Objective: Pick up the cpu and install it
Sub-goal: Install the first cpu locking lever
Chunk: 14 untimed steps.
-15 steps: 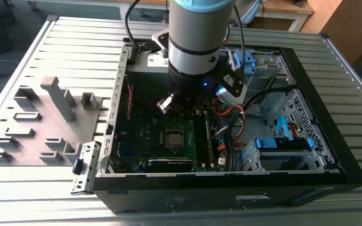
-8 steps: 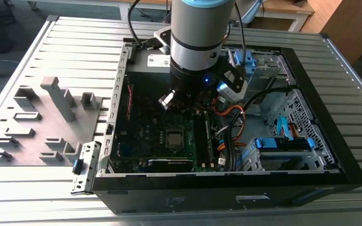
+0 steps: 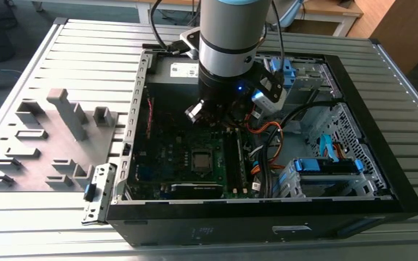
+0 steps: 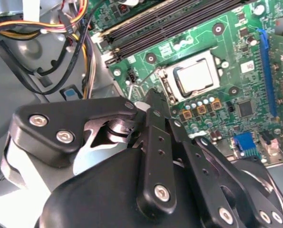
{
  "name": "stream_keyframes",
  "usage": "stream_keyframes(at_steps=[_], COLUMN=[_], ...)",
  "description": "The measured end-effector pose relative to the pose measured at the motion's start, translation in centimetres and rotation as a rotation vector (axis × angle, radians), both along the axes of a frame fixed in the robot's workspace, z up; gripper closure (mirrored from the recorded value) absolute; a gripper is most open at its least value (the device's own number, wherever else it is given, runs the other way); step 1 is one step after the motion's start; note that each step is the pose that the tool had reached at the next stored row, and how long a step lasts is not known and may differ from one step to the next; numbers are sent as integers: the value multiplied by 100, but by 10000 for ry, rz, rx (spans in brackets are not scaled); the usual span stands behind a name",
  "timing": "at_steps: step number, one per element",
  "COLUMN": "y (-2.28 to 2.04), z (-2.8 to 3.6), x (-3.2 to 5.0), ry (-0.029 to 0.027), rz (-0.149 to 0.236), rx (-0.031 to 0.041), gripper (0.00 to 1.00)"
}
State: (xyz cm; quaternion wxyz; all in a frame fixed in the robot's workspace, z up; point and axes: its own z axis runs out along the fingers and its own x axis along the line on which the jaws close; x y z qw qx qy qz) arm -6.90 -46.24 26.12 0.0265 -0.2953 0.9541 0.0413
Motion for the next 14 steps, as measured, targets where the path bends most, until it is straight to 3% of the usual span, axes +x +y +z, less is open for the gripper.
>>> stream_keyframes(at_steps=[10,14], y=[87,103], z=[-6,-10], x=[50,78], ry=[0,0], rz=[0,0], rx=[3,2], gripper=[89,89])
